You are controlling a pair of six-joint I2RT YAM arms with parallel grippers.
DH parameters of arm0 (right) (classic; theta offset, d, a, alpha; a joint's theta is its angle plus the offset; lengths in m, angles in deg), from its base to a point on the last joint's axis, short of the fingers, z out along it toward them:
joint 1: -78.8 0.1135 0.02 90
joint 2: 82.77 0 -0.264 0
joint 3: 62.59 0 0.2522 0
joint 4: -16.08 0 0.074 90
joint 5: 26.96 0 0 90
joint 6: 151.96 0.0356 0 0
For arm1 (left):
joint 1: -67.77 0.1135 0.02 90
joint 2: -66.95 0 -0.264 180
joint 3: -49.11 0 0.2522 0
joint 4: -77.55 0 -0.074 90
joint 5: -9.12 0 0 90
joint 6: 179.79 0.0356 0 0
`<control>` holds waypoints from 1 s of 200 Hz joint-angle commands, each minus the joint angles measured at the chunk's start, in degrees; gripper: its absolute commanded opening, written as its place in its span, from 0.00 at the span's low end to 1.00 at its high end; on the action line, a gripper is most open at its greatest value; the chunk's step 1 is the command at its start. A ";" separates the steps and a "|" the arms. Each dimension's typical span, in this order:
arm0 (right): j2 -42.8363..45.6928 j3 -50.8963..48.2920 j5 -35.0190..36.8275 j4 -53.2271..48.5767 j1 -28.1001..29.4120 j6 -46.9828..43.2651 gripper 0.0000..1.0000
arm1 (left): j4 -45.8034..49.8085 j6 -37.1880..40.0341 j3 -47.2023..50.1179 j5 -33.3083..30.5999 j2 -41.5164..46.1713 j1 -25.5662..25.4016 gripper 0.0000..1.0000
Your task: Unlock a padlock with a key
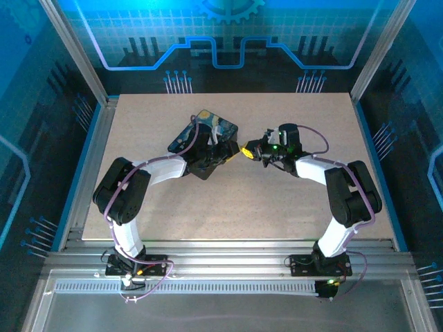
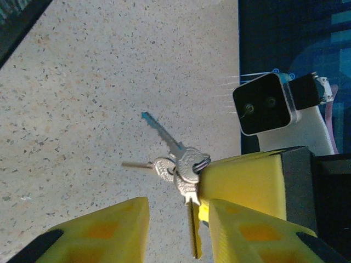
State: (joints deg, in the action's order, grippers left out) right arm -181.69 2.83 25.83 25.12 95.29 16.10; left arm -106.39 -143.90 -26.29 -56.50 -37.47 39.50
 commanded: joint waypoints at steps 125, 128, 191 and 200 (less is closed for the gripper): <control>-0.19 -0.95 -1.34 6.03 1.88 3.50 0.00 | -5.71 -3.57 2.41 2.95 -1.40 0.98 0.12; -0.20 -0.95 -1.35 6.03 1.91 3.50 0.00 | -5.69 -3.60 2.49 2.95 -1.40 1.05 0.11; 2.90 -1.62 -1.66 -5.61 -0.56 -9.79 0.21 | 8.43 11.28 -1.55 12.74 -0.34 3.38 0.01; 4.13 -1.61 -1.68 -10.03 -1.50 -14.84 0.25 | 13.13 15.88 -2.96 14.26 -0.03 3.65 0.01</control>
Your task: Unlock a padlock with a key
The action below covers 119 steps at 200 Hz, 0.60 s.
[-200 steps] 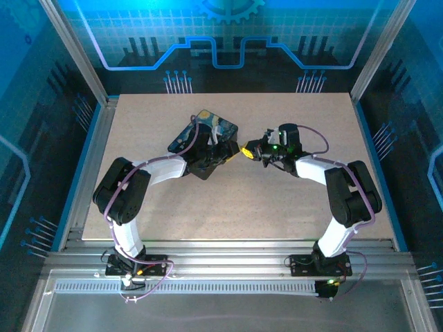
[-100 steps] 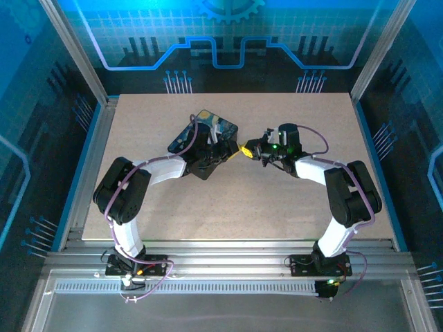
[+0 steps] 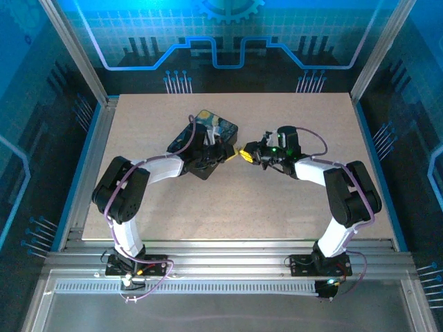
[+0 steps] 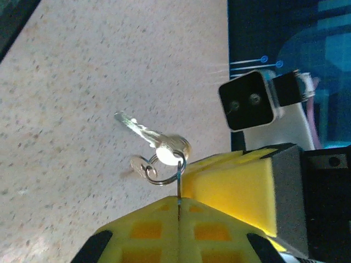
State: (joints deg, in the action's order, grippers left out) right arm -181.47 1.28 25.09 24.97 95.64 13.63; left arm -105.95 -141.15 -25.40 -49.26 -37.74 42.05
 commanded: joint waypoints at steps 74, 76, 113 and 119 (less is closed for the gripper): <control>4.74 11.41 -14.75 -36.58 -4.54 -55.27 0.34 | 39.04 42.04 -15.63 20.99 -1.39 1.64 0.02; 4.74 11.55 -15.01 -37.17 -4.56 -56.03 0.34 | 39.45 42.50 -15.83 21.20 -1.44 1.64 0.02; 4.75 12.03 -20.19 -40.95 -5.41 -64.24 0.34 | 44.95 47.37 -18.79 22.50 -1.89 1.79 0.02; 4.65 12.04 -20.60 -41.23 -5.38 -64.80 0.33 | 45.26 47.56 -18.96 22.84 -1.92 1.79 0.02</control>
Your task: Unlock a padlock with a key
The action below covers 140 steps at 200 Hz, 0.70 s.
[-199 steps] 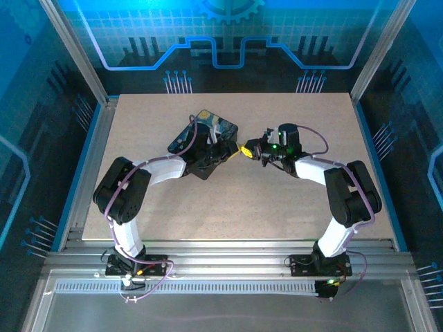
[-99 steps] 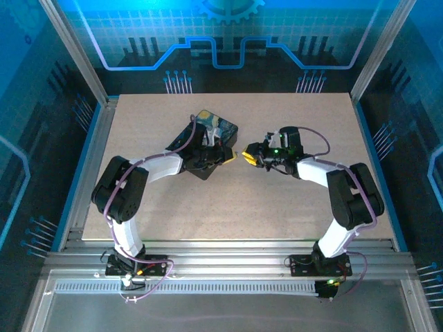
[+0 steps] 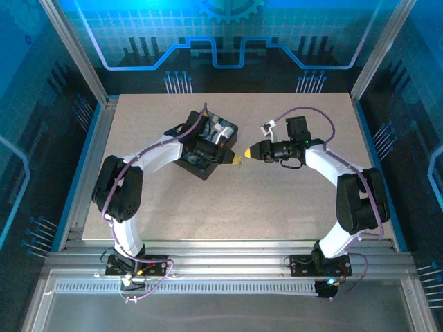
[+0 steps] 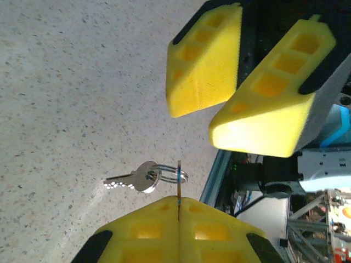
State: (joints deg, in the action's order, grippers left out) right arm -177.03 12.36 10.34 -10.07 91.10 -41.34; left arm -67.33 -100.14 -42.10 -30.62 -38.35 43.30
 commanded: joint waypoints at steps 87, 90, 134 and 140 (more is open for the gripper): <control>-1.94 1.87 -8.95 -5.99 1.74 -10.96 0.28 | 6.29 6.81 -2.44 5.75 -1.49 0.65 0.01; -2.10 1.91 -8.88 -5.92 1.87 -10.95 0.28 | 6.26 6.75 -2.52 5.79 -1.51 0.57 0.02; -3.51 2.40 -8.29 -4.85 2.63 -9.73 0.28 | 6.06 6.92 -2.40 6.48 -1.32 0.57 0.01; -3.54 2.52 -8.29 -4.84 2.81 -9.72 0.28 | 6.06 7.00 -2.32 6.56 -1.29 0.65 0.01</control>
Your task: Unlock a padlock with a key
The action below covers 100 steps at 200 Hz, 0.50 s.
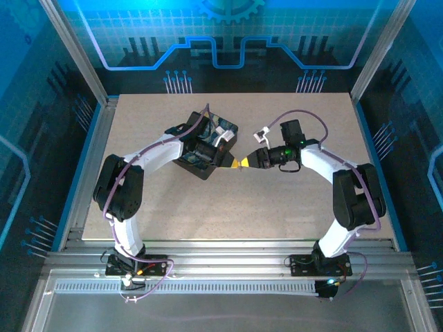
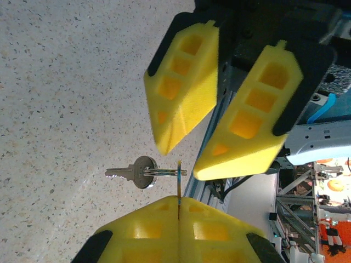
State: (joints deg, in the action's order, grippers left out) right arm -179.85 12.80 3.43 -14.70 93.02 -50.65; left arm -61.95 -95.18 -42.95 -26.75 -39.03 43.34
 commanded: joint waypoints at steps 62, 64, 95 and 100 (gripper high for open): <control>-1.92 2.88 -2.70 1.72 2.38 1.35 0.19 | -0.44 1.66 -0.82 3.62 -0.40 0.57 0.00; -1.94 2.93 -2.77 1.72 2.39 1.30 0.19 | -0.46 1.69 -0.83 3.62 -0.38 0.53 0.00; -1.63 2.06 -5.03 2.95 2.37 1.60 0.10 | -1.73 0.97 -0.24 3.85 0.05 1.01 0.01; -1.54 1.81 -5.49 3.38 2.39 1.81 0.09 | -2.02 0.79 -0.03 3.95 0.10 1.25 0.00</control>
State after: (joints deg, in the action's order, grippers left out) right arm -181.01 14.54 1.96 -12.45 94.70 -49.34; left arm -61.93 -95.20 -42.93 -25.24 -39.03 43.71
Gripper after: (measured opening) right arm 0.112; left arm 0.052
